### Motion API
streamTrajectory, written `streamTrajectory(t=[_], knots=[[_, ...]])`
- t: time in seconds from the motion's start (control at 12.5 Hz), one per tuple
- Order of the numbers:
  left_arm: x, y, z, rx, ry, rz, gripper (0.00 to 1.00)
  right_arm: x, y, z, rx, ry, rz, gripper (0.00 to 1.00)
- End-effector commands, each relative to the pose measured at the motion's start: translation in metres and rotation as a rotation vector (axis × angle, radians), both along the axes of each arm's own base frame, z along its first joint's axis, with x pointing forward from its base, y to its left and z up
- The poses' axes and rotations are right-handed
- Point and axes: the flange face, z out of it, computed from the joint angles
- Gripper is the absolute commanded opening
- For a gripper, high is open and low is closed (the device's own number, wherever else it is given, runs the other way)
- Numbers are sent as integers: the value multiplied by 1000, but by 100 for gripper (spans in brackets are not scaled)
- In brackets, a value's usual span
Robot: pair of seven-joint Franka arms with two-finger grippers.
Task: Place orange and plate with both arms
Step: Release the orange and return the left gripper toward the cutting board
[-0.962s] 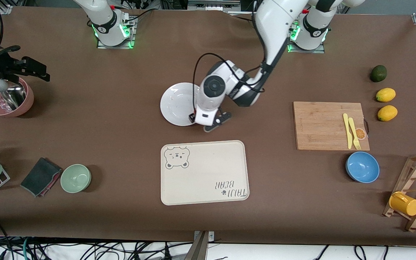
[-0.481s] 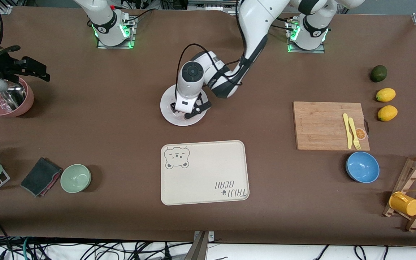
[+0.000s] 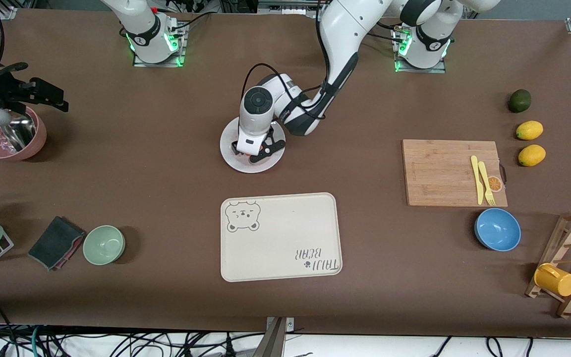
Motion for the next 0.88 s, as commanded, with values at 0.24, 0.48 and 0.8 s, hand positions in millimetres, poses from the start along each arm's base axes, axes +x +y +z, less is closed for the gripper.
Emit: streamTrajectory(t=[0.24,0.48,0.8], knots=[[85,93,81,76,111,112,100,0,-3,5,1,4,-7,100],[159,204,103,91,177,167,100,0,-3,5,1,4,-7,100],[222,358,117,25,201,-5,100,0,-6,5,4,4,-14,100]])
